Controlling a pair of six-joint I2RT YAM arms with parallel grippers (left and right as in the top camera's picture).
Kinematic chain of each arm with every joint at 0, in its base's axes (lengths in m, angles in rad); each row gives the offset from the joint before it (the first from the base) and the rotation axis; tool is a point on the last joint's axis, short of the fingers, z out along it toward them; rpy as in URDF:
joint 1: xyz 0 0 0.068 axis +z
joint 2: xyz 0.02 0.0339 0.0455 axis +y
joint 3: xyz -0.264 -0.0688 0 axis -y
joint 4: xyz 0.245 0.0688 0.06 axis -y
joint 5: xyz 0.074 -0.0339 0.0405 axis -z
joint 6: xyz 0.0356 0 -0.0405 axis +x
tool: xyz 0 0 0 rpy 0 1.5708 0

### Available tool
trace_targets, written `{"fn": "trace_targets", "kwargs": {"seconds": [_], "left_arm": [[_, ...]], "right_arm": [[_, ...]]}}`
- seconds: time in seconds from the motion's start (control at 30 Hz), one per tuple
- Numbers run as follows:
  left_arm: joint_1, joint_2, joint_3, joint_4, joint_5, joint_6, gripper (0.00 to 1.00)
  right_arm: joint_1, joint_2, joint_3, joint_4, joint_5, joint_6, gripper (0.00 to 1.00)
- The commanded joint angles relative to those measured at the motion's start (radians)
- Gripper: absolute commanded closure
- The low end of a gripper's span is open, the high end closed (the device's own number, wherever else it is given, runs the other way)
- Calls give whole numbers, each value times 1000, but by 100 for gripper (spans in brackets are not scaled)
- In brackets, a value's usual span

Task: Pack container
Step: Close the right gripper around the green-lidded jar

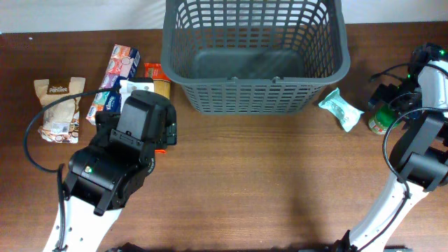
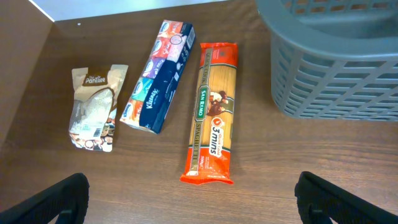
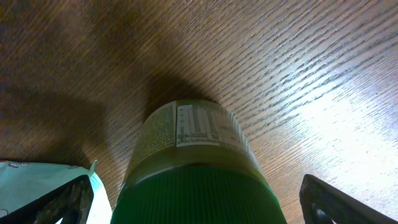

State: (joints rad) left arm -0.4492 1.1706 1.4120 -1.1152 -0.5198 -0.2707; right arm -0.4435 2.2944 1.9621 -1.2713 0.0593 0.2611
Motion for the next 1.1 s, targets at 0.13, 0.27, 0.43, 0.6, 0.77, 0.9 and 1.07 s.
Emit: {"fn": "trace_targets", "kwargs": {"seconds": [0.13, 0.27, 0.43, 0.6, 0.77, 0.9, 1.07], "left_arm": [[5, -5, 18, -3, 8, 7, 1], [5, -5, 18, -3, 7, 7, 1], [5, -5, 18, -3, 7, 7, 1], [5, -5, 18, -3, 8, 7, 1], [5, -5, 18, -3, 8, 7, 1], [5, -5, 18, -3, 8, 7, 1], [5, -5, 18, -4, 7, 7, 1]], "right_arm": [[5, 7, -40, 12, -6, -3, 1], [5, 7, -40, 12, -6, -3, 1], [5, 7, -40, 12, -6, -3, 0], [5, 7, -40, 12, -6, -3, 23], [5, 7, -40, 12, -6, -2, 31], [5, 7, -40, 12, -10, -2, 53], [5, 7, -40, 11, -14, -2, 63]]}}
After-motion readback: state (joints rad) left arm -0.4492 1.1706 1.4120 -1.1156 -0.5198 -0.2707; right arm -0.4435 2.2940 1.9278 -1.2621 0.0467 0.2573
